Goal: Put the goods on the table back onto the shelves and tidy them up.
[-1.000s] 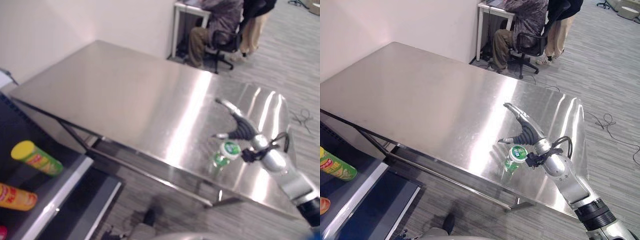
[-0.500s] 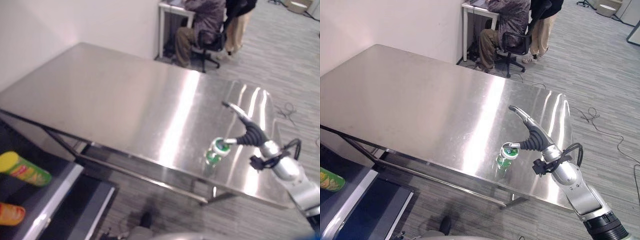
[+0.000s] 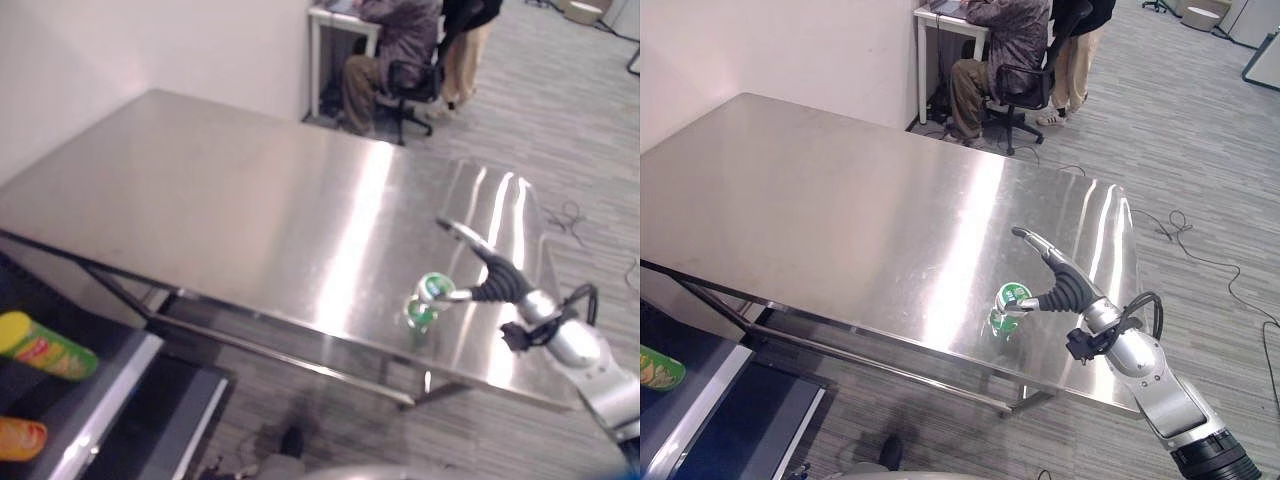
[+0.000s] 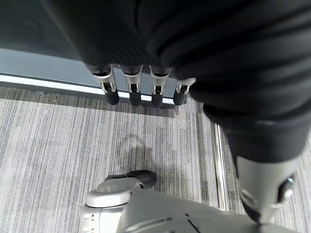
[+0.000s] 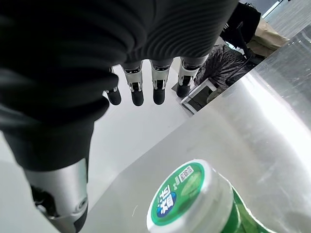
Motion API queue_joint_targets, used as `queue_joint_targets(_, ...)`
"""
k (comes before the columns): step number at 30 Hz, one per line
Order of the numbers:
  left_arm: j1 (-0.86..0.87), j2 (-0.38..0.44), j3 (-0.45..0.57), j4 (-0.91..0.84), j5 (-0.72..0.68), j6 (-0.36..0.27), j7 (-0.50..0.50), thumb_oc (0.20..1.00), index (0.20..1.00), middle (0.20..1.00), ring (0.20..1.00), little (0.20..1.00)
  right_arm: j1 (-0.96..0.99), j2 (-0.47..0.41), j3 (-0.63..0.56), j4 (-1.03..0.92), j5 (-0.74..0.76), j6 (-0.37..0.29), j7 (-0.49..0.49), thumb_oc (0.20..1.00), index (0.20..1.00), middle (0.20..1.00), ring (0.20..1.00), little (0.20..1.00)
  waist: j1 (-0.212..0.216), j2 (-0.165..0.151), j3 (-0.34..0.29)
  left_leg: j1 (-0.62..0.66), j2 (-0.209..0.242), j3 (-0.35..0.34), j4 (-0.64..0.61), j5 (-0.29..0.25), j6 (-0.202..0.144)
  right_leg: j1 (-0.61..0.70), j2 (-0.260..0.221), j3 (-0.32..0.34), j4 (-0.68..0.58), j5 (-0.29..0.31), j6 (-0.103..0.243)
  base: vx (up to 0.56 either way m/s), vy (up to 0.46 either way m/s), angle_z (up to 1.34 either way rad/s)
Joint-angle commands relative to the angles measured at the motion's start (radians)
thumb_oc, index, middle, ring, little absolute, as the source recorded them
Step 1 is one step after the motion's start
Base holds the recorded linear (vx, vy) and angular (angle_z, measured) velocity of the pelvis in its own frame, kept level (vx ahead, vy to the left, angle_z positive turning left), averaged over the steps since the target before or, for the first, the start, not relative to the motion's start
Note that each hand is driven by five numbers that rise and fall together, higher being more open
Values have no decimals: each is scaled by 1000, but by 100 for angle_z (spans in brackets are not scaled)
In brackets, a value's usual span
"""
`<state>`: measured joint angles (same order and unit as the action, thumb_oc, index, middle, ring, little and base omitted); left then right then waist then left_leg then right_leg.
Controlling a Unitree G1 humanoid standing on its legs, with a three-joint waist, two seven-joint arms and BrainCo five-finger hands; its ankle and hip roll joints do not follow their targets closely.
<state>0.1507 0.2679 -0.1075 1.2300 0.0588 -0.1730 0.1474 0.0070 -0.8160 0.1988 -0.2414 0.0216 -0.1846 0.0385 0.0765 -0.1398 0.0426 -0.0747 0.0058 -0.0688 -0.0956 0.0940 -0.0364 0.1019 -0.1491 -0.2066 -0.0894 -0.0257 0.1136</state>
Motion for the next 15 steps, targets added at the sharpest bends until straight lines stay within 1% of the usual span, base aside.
queue_joint_targets(1,-20,2,-23,64,-7,-20,-1,1000,1000,1000,1000,1000,-20,-41,31,-24,39,-23,-9,1000,1000,1000,1000,1000,41,49,-52,61,92,-20,8,-113,-51,-84,-98,1,6,111,91,0,0,0)
queue_joint_targets(15,-21,8,-32,60,3,-17,7,1000,1000,1000,1000,1000,-39,12,73,55,-34,5,-19,1000,1000,1000,1000,1000,50,46,-47,59,92,-19,8,-115,-48,-85,-100,-1,7,111,91,0,0,0)
